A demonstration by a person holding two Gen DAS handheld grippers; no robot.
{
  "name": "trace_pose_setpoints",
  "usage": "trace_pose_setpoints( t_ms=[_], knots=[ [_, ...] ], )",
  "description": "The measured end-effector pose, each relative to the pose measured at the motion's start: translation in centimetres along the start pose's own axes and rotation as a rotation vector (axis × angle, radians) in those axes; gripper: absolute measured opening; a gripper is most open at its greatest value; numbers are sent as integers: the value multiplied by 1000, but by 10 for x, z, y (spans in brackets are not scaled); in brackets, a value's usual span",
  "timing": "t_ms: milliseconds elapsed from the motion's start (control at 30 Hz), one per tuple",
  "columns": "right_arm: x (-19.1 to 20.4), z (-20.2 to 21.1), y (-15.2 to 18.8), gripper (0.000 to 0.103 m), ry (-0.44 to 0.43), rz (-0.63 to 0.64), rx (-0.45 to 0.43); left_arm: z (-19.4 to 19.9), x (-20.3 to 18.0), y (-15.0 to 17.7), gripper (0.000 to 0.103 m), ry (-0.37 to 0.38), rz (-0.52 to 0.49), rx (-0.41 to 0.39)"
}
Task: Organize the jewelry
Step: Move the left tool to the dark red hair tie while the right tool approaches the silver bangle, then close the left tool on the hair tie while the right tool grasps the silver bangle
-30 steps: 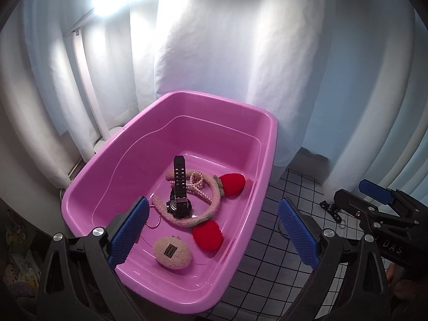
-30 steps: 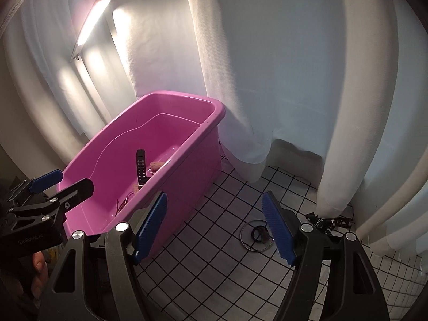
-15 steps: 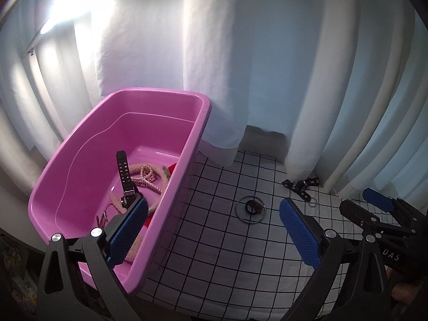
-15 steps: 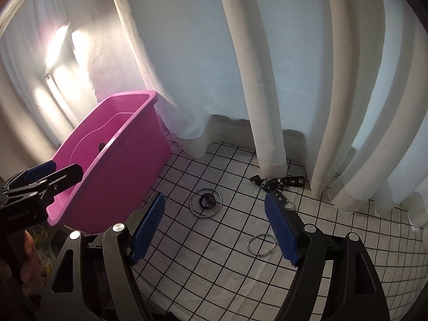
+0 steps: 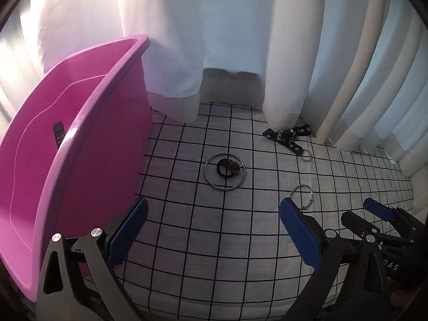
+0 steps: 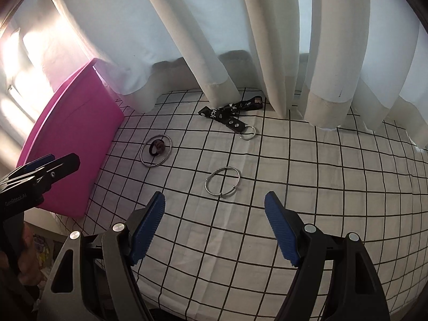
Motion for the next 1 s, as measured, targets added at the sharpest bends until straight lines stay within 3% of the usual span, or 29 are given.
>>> trace_pose_setpoints(
  t_ms=[533, 1000],
  knots=[
    [-14, -93, 6, 73, 50, -34, 21, -112, 4, -11, 97, -17, -10, 18],
    [-10, -103, -2, 73, 101, 29, -39, -151, 6, -16, 97, -24, 4, 28]
  ],
)
Point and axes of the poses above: each gripper's, at about its wrist camera, not at the fingertips, and z roughly against the way its jaws point, x to its left, y to its underside, the point moved 9 cm from there along -z, roughly the way its jaws point, and after that the axes turned 2 degrees about y, right-handed, at the moved point
